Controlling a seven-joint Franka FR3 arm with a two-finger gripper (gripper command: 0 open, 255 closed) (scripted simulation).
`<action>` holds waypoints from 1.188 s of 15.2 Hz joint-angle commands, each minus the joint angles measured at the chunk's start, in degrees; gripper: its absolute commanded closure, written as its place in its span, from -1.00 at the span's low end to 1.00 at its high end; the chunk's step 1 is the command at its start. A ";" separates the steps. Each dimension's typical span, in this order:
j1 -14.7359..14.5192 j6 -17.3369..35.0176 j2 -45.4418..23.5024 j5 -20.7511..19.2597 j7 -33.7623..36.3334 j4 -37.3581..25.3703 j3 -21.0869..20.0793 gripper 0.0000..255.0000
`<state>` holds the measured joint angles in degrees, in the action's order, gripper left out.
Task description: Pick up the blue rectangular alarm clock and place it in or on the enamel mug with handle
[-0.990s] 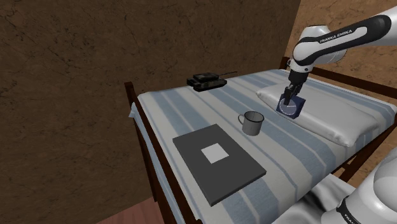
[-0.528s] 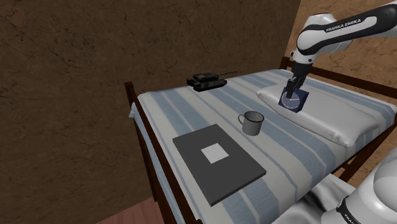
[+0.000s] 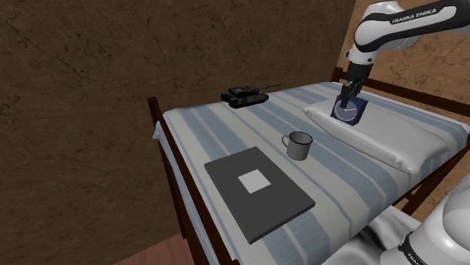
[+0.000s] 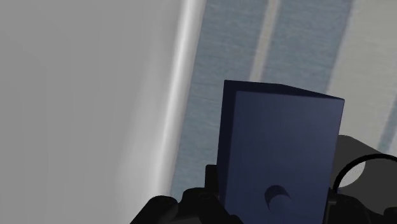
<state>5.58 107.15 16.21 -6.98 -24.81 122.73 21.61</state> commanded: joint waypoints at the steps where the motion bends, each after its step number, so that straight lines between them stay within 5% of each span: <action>1: -0.87 -0.68 -0.24 0.49 1.94 -0.76 -1.34 1.00; 14: -8.65 -3.35 -7.82 4.90 18.30 -10.06 -11.92 1.00; 18: -8.63 -0.28 -8.07 4.91 18.31 -7.25 -11.85 1.00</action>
<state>-3.02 106.17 8.24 -2.09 -6.58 114.91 9.79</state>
